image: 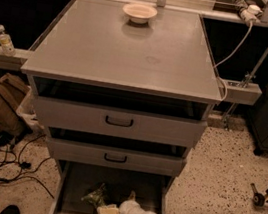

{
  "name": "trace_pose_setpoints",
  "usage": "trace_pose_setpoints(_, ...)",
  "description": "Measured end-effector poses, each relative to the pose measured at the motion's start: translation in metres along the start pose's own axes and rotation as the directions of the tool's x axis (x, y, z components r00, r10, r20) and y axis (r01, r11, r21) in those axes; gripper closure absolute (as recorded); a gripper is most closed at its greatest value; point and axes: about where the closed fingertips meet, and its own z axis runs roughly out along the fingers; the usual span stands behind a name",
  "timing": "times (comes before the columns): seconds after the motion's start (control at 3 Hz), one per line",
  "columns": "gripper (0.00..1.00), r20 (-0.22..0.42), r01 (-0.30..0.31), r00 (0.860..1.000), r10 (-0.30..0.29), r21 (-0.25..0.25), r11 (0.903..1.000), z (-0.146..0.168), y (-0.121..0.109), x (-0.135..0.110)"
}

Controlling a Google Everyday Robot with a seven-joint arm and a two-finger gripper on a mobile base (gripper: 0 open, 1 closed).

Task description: Place green jalapeno chip bag into bottom drawer

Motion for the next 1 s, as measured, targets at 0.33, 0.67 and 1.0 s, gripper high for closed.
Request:
trace_pose_setpoints(0.33,0.0,0.08,0.01,0.997,-0.022,0.153,0.9882,-0.072,-0.02,-0.026)
trace_pose_setpoints(0.67,0.0,0.142,0.0,0.989,-0.042,0.288,0.9577,-0.149,-0.027,-0.045)
trace_pose_setpoints(1.0,0.0,0.206,-0.018,0.977,-0.063,0.367,0.93,-0.227,-0.013,-0.065)
